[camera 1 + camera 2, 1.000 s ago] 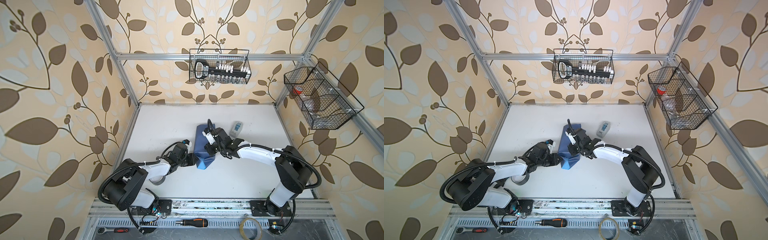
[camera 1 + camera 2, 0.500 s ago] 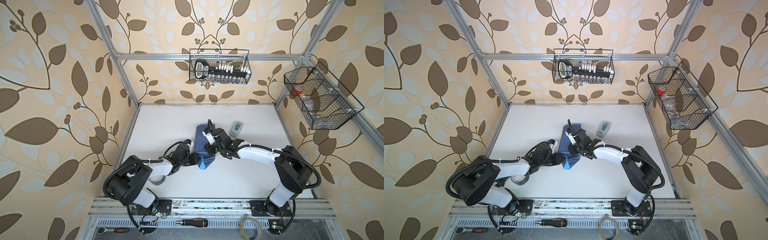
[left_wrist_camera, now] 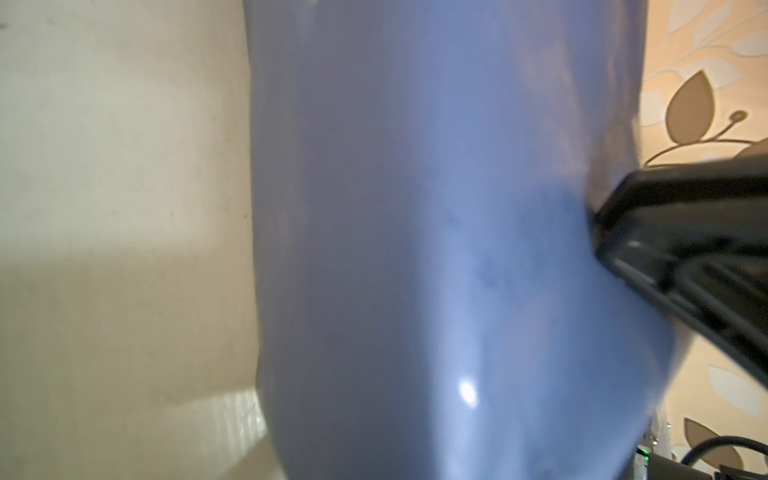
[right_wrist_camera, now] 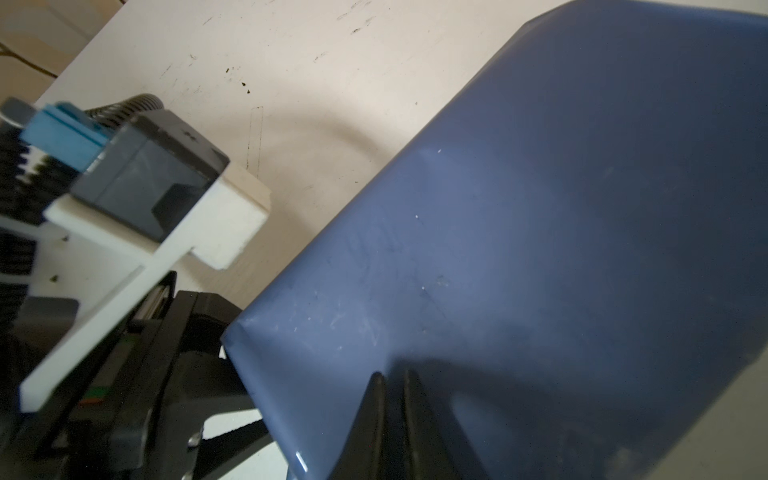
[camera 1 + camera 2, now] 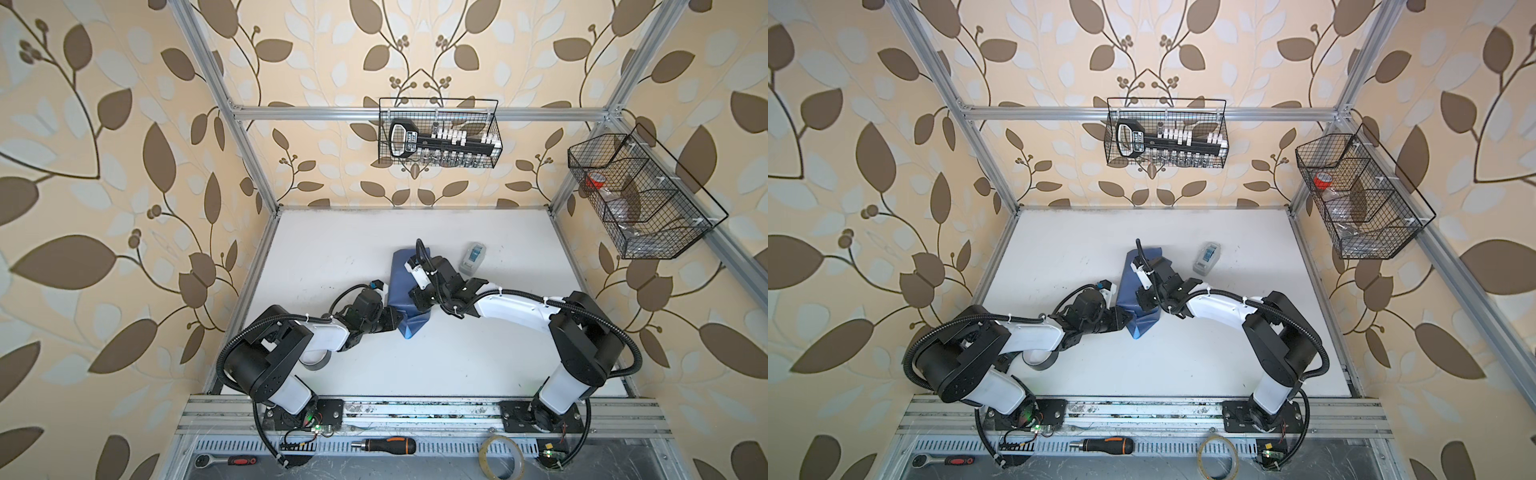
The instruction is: Wrap the gift box in paper
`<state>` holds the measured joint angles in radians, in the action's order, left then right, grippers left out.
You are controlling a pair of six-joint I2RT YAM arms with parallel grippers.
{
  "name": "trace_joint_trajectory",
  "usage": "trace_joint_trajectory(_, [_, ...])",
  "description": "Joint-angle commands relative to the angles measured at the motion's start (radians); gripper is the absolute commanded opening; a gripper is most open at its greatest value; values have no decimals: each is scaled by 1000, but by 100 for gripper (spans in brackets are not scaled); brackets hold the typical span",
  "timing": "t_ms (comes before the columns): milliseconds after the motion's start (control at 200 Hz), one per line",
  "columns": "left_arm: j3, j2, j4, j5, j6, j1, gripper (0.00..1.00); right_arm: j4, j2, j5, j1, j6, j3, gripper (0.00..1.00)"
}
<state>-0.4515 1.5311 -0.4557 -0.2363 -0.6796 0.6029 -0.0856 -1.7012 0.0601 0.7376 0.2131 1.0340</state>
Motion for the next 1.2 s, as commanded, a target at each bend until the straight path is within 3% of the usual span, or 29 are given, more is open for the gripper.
trace_joint_trajectory(0, [20,-20,-10,77,34,4,22,-62,-45,20,3,-6,-32,12])
trace_joint_trajectory(1195, [112,-15,19,153,97,64,14,-56,-55,22,4,-3,-31,9])
